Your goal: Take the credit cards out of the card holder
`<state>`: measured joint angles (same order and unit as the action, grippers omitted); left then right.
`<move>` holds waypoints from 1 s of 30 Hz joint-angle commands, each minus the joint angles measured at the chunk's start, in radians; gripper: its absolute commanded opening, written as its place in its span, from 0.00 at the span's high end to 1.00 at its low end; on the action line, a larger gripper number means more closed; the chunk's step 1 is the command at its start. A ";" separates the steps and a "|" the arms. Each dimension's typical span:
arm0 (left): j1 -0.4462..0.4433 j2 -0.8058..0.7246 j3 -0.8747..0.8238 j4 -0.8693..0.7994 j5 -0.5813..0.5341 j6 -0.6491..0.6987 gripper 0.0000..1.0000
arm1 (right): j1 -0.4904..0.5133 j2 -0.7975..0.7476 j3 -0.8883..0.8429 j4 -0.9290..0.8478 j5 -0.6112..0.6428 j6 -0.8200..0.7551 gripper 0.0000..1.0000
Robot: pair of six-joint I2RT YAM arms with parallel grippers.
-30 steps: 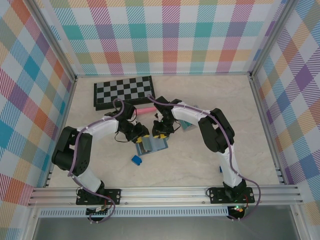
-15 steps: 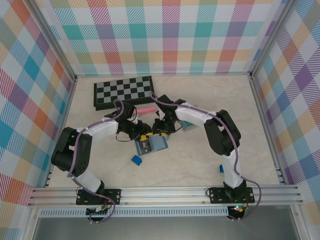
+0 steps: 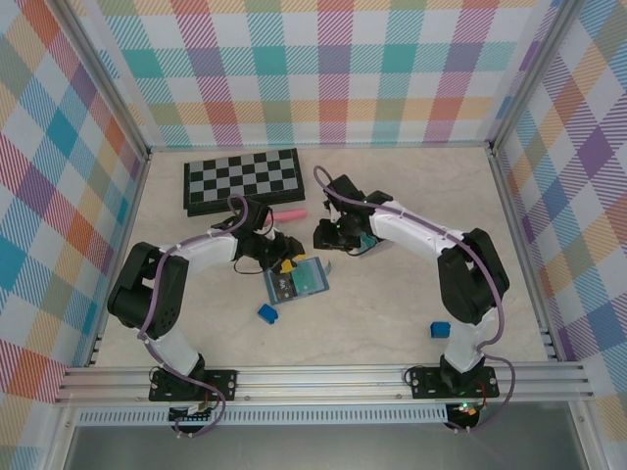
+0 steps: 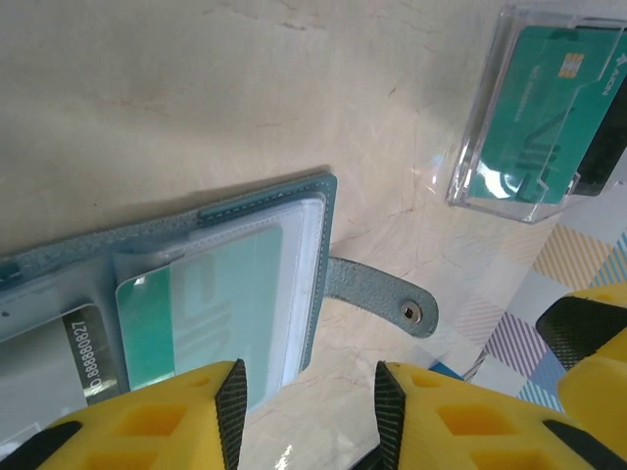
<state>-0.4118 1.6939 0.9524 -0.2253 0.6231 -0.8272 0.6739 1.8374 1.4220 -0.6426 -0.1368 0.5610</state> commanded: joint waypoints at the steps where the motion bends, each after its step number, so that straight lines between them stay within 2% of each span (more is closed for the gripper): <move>1: 0.008 -0.027 0.004 0.001 -0.031 -0.015 0.58 | 0.015 -0.014 0.015 -0.010 0.015 -0.037 0.63; 4: 0.030 -0.060 -0.016 -0.033 -0.071 -0.008 0.61 | 0.038 0.009 0.035 -0.009 -0.011 -0.059 0.64; 10: 0.056 -0.116 -0.073 -0.101 -0.135 -0.003 0.67 | 0.086 0.118 0.126 -0.064 -0.043 -0.079 0.72; 16: 0.056 -0.108 -0.117 -0.030 -0.086 -0.030 0.73 | 0.096 0.214 0.186 -0.123 -0.041 -0.063 0.85; 21: 0.050 -0.090 -0.143 0.040 -0.045 -0.052 0.74 | 0.096 0.260 0.211 -0.159 -0.007 -0.058 0.86; 30: 0.034 -0.029 -0.129 0.070 -0.010 -0.049 0.74 | 0.096 0.321 0.243 -0.212 0.024 -0.055 0.86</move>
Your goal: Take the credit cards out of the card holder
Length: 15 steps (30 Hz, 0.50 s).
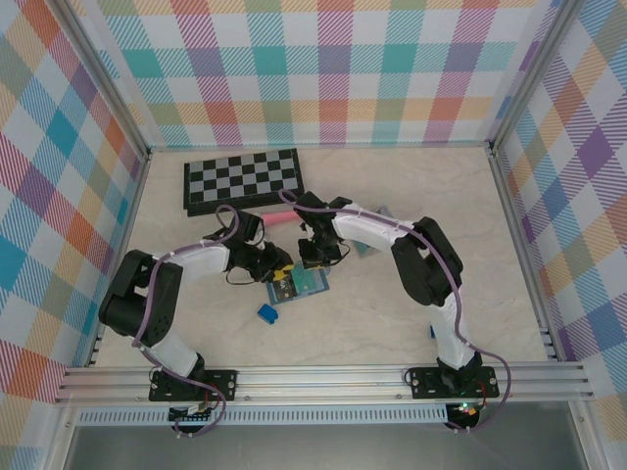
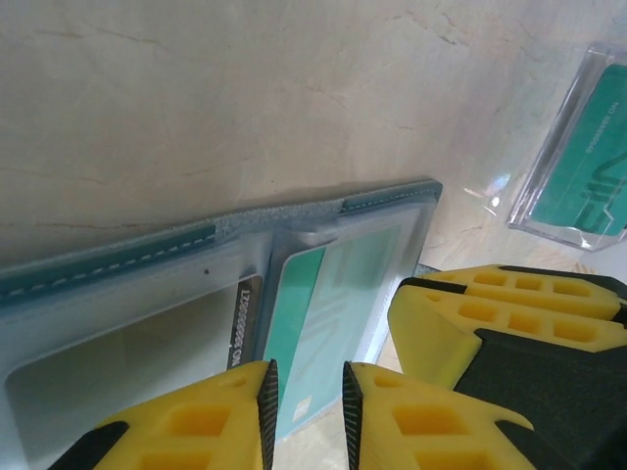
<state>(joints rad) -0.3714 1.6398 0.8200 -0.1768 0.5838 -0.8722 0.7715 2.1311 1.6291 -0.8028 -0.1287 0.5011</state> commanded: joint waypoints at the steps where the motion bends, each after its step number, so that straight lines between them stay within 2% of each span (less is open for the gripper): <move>1: -0.006 0.032 0.007 0.022 0.033 -0.003 0.74 | -0.001 0.031 0.038 -0.053 0.016 0.004 0.86; 15: -0.017 0.081 0.037 -0.017 0.052 0.081 0.73 | -0.003 0.084 0.052 -0.080 0.001 0.008 0.86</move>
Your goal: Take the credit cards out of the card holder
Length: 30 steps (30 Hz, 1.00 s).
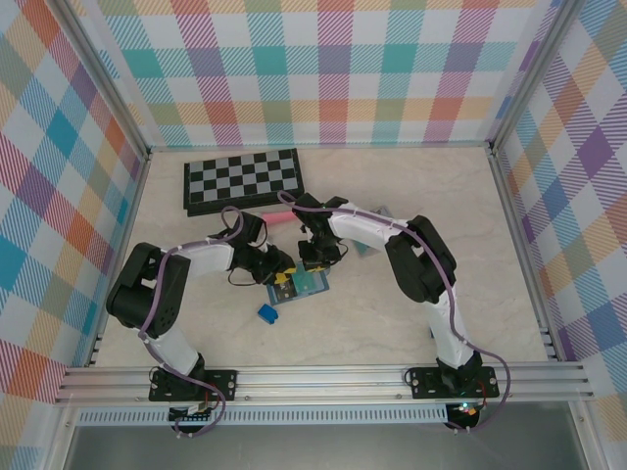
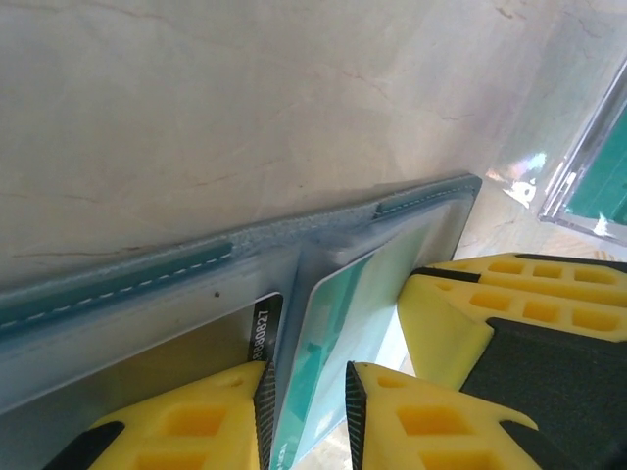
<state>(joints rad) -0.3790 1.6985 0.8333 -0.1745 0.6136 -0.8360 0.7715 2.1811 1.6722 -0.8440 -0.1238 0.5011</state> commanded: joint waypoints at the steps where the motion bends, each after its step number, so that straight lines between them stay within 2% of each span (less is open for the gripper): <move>1: -0.009 0.025 0.023 -0.018 0.025 0.051 0.73 | -0.003 0.035 0.009 -0.040 -0.005 0.008 0.86; 7: -0.009 0.007 -0.015 0.073 0.082 0.085 0.75 | -0.003 0.042 0.010 -0.044 -0.007 0.008 0.86; 16: -0.009 -0.018 -0.059 0.117 0.088 0.145 0.76 | -0.002 0.051 0.023 -0.044 -0.022 0.004 0.86; 30: 0.001 -0.005 -0.064 0.099 0.075 0.190 0.90 | -0.003 0.056 0.019 -0.055 -0.010 0.003 0.86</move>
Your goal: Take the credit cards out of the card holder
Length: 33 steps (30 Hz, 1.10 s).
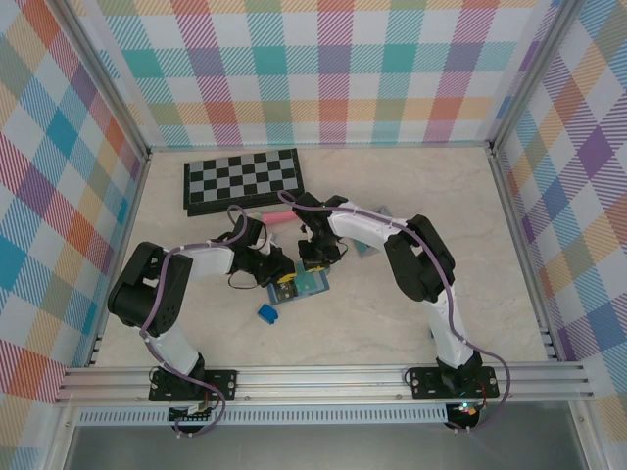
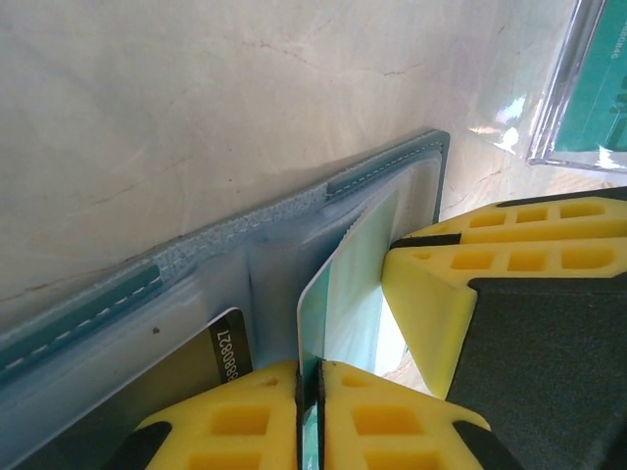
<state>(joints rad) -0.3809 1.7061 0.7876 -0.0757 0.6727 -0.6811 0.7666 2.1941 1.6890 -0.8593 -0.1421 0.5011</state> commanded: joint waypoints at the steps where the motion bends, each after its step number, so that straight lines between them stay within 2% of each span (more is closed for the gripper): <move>1: 0.005 -0.017 -0.019 -0.009 0.016 0.042 0.91 | 0.002 0.044 0.001 -0.041 0.011 0.005 0.86; 6: 0.032 -0.055 -0.029 -0.072 0.002 0.077 0.95 | 0.000 0.047 -0.002 -0.047 0.024 0.007 0.86; 10: 0.040 -0.108 0.005 -0.253 -0.085 0.169 0.97 | -0.005 0.033 -0.011 -0.037 0.024 -0.003 0.85; 16: 0.043 -0.194 0.050 -0.368 -0.140 0.213 0.99 | -0.018 -0.009 0.000 -0.014 -0.023 -0.025 0.82; 20: 0.046 -0.265 0.094 -0.431 -0.193 0.222 1.00 | -0.032 -0.087 0.006 0.029 -0.134 -0.050 0.73; 25: 0.055 -0.381 0.132 -0.446 -0.228 0.208 1.00 | -0.065 -0.229 0.001 0.065 -0.200 -0.107 0.56; 28: 0.060 -0.429 0.153 -0.417 -0.192 0.166 1.00 | -0.114 -0.296 -0.037 0.116 -0.301 -0.108 0.46; 33: 0.065 -0.468 0.182 -0.304 -0.076 0.058 1.00 | -0.223 -0.386 -0.115 0.210 -0.540 -0.105 0.33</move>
<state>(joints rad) -0.3298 1.2583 0.9337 -0.4427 0.5167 -0.5503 0.5877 1.8305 1.6245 -0.7071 -0.5041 0.4118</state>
